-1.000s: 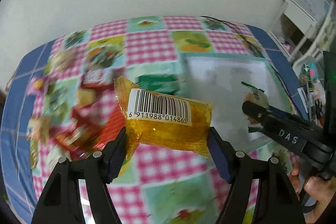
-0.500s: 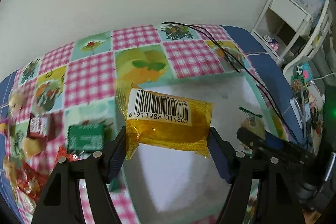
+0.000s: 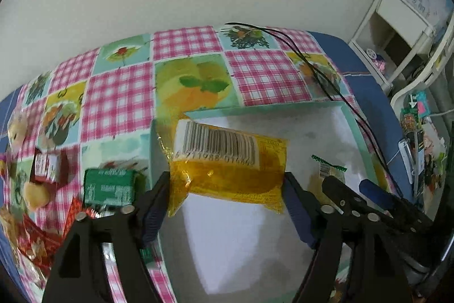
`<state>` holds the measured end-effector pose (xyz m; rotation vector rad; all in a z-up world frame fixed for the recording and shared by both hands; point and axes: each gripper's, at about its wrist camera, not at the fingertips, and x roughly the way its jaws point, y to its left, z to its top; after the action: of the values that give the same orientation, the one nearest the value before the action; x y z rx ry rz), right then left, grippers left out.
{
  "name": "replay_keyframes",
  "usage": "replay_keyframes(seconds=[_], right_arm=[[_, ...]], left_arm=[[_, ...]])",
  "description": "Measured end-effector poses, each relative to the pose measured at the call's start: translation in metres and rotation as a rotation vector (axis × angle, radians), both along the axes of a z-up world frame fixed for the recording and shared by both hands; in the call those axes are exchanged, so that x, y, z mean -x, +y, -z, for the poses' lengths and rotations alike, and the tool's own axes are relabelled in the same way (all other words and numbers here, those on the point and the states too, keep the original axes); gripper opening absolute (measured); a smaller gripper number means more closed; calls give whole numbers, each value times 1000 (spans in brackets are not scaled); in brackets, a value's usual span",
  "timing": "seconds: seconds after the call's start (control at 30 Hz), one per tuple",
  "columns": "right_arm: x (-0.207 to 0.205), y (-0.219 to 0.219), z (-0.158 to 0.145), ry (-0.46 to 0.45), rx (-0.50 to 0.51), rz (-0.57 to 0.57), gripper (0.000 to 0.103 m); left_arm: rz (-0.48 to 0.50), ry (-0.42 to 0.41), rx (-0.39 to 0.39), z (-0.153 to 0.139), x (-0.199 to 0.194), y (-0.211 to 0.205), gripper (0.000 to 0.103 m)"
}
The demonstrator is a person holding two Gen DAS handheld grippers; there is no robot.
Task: Organize snacks
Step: 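Carry both packets over the white box lid and open the right gripper, then lower the yellow bag into the box lid and open the left gripper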
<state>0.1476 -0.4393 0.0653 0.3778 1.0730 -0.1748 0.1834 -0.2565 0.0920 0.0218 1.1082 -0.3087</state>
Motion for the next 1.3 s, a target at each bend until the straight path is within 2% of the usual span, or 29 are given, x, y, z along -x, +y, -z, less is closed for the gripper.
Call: replay_keyframes(seconds=[0.13, 0.27, 0.33, 0.57, 0.73, 0.93, 1.3], right_arm=[[11, 10, -5, 4, 0, -12, 87], [24, 21, -8, 8, 17, -34, 93], [30, 29, -9, 11, 34, -43, 103], [53, 63, -8, 25, 42, -103, 103], [67, 88, -6, 38, 56, -144, 103], [87, 112, -6, 8, 47, -187, 103], [100, 159, -13, -31, -20, -239, 103]], left_arm=[[-50, -25, -2, -8, 14, 20, 86], [-107, -37, 18, -15, 29, 43, 98], [-133, -48, 17, -16, 39, 54, 98], [-243, -87, -72, -13, 69, 105, 102], [-320, -66, -158, -3, 84, 141, 102], [-394, -24, -135, 5, 99, 177, 102], [-433, -56, -128, -1, 115, 224, 102]])
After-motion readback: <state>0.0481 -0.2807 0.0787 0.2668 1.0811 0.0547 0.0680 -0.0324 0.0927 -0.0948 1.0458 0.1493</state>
